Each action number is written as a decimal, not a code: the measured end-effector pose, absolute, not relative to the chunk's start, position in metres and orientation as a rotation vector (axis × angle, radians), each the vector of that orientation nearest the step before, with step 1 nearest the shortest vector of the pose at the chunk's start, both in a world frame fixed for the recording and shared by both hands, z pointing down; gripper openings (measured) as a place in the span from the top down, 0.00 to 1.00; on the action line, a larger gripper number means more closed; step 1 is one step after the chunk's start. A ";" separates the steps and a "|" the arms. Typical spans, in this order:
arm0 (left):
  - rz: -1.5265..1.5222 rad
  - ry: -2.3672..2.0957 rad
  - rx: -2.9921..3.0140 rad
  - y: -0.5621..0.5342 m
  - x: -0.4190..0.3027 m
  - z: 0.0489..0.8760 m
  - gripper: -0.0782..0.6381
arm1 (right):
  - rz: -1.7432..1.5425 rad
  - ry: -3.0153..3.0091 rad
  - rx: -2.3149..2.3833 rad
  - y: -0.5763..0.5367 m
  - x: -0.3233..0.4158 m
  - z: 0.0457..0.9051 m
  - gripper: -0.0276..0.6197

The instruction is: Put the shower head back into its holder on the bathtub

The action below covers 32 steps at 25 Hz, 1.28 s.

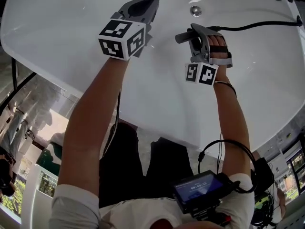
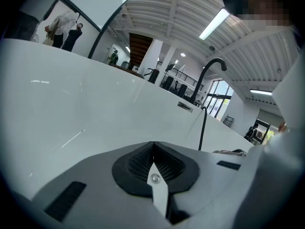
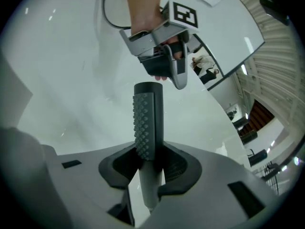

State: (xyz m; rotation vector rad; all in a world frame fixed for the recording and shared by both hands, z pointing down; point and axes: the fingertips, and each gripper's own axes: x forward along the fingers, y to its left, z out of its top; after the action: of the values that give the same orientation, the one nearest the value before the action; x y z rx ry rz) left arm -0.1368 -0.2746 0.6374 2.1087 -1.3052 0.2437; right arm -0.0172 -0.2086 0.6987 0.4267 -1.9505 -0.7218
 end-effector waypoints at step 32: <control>0.095 -1.156 2.448 -0.186 -0.002 0.320 0.87 | -0.384 -2.345 1.580 -0.206 0.167 0.205 0.77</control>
State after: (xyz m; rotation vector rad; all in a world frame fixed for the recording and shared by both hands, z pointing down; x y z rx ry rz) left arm -0.0021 -0.1863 0.3197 2.4483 -1.1562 0.0953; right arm 0.1674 -0.2059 0.2050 1.5805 -2.3454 -0.3841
